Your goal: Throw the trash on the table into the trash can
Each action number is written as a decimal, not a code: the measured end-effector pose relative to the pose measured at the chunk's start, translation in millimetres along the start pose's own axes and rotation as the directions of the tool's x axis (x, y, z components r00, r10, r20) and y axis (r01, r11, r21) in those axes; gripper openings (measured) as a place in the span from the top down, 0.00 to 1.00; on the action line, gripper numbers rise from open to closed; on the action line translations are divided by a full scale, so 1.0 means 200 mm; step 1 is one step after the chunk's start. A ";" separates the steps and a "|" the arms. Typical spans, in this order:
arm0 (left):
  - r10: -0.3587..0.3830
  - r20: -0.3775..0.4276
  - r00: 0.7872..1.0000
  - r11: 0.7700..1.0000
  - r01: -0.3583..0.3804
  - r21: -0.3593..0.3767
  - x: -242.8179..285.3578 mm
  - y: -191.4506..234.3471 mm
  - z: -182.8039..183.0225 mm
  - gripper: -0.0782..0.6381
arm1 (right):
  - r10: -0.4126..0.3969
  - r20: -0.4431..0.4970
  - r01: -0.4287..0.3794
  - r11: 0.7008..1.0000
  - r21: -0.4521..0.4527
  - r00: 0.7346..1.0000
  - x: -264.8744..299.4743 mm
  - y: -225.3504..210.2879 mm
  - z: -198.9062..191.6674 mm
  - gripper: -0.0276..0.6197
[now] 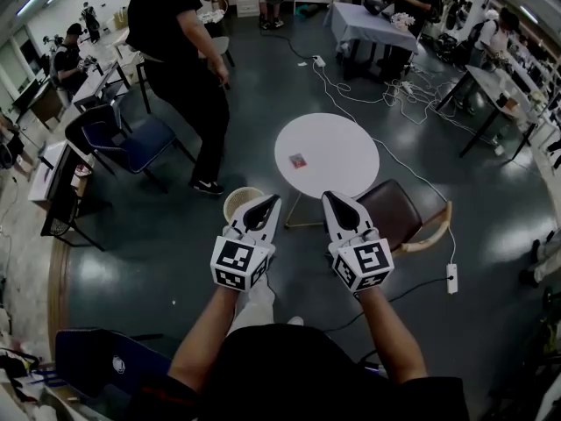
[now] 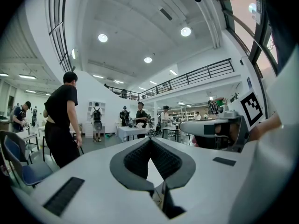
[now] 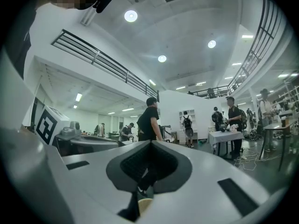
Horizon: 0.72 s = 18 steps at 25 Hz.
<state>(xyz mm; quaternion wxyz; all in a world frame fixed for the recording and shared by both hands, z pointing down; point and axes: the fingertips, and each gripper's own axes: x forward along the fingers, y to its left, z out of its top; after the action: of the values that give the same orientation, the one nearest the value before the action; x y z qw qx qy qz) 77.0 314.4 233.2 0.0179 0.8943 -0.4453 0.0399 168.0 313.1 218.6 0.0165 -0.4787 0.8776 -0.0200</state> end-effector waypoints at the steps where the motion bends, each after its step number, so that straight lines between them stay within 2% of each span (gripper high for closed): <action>1: 0.000 0.000 1.000 1.000 0.000 0.000 0.02 0.02 0.00 0.87 | -0.001 -0.001 0.001 1.000 0.002 1.000 0.02 -0.01 -0.01 0.93; 18: -0.002 -0.012 1.000 1.000 0.002 -0.011 0.35 0.42 0.01 0.87 | -0.005 -0.018 0.005 1.000 0.006 1.000 0.51 -0.18 -0.02 0.93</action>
<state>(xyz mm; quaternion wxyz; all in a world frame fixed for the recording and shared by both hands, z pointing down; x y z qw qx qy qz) 52.2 207.7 237.4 0.0253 0.8943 -0.4446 0.0426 143.1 208.0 223.0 0.0097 -0.4808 0.8764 -0.0269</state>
